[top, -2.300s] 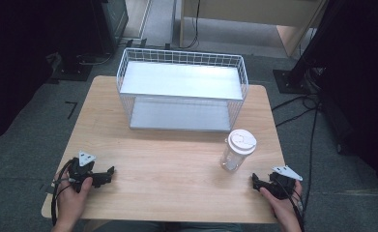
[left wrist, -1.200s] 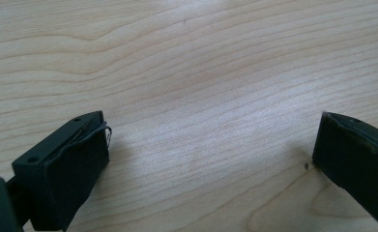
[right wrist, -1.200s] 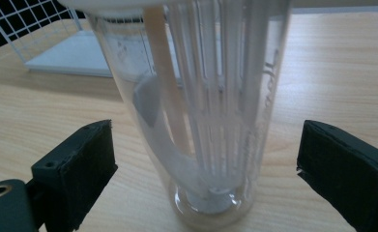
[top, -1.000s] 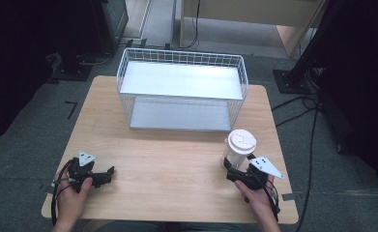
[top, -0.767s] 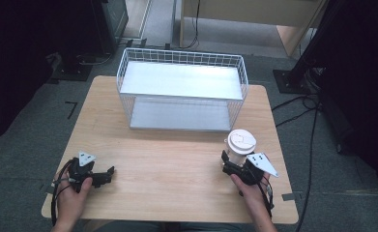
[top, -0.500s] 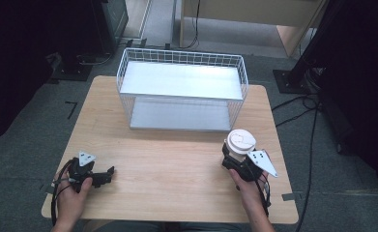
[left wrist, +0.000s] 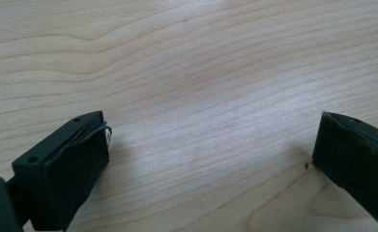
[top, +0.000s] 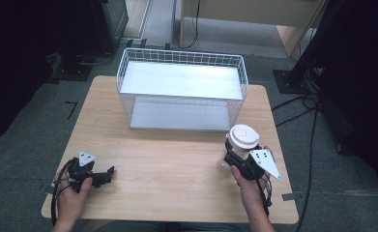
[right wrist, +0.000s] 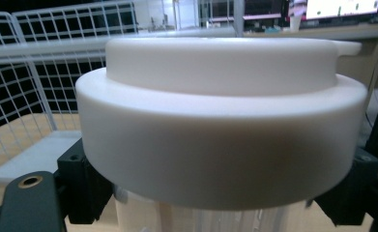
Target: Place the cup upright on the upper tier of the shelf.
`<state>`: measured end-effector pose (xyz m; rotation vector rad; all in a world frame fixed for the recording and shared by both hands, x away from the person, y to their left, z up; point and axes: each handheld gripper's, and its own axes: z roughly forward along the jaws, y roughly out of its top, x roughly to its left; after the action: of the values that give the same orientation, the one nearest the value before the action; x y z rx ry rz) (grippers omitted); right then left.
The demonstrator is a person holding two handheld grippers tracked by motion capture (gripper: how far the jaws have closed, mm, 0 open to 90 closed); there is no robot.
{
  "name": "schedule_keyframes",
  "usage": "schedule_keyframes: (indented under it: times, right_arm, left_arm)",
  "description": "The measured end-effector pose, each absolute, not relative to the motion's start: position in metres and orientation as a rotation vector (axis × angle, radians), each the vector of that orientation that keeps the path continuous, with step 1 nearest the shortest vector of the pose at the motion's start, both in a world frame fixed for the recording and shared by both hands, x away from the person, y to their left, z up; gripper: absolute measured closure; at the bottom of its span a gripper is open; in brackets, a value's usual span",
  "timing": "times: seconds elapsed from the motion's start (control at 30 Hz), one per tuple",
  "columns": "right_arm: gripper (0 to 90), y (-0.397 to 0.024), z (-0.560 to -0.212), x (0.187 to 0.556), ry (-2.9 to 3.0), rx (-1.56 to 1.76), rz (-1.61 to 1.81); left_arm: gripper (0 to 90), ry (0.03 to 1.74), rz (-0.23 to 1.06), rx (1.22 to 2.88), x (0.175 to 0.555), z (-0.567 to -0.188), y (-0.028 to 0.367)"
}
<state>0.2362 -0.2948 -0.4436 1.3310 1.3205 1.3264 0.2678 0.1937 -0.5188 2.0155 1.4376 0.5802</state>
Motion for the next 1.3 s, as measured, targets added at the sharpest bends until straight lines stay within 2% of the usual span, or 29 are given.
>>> schedule_keyframes:
  times: [0.47,0.7,1.3]
  right_arm:
    - [15.8,-0.261,-0.396,0.232,1.251,1.141,1.388]
    - [15.8,-0.256,-0.378,0.244,1.206,1.123,1.418]
    - [15.8,-0.237,-0.304,0.285,1.139,1.028,1.471]
  left_arm:
    - [0.0,1.437,0.582,2.016,0.268,-0.519,0.194]
    - [0.0,1.437,0.582,2.016,0.268,-0.519,0.194]
    - [0.0,1.437,0.581,2.017,0.268,-0.519,0.194]
